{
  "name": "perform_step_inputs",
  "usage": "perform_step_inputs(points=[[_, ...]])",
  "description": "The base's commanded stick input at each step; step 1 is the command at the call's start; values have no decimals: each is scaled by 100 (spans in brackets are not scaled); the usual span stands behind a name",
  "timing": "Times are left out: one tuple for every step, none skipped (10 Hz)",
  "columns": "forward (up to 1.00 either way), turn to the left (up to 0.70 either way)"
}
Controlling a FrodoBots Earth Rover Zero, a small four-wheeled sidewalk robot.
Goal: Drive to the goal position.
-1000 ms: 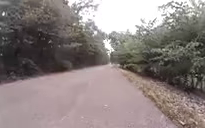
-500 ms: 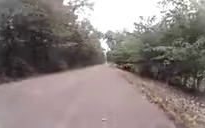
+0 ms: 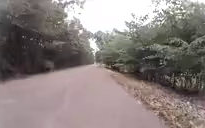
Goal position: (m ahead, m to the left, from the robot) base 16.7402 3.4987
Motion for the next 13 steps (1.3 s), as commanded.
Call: perform_step_inputs(points=[[70, 0], [70, 0], [70, 0], [70, 0], [70, 0], [70, 0], [70, 0], [70, 0], [70, 0], [70, 0], [70, 0], [70, 0], [70, 0]])
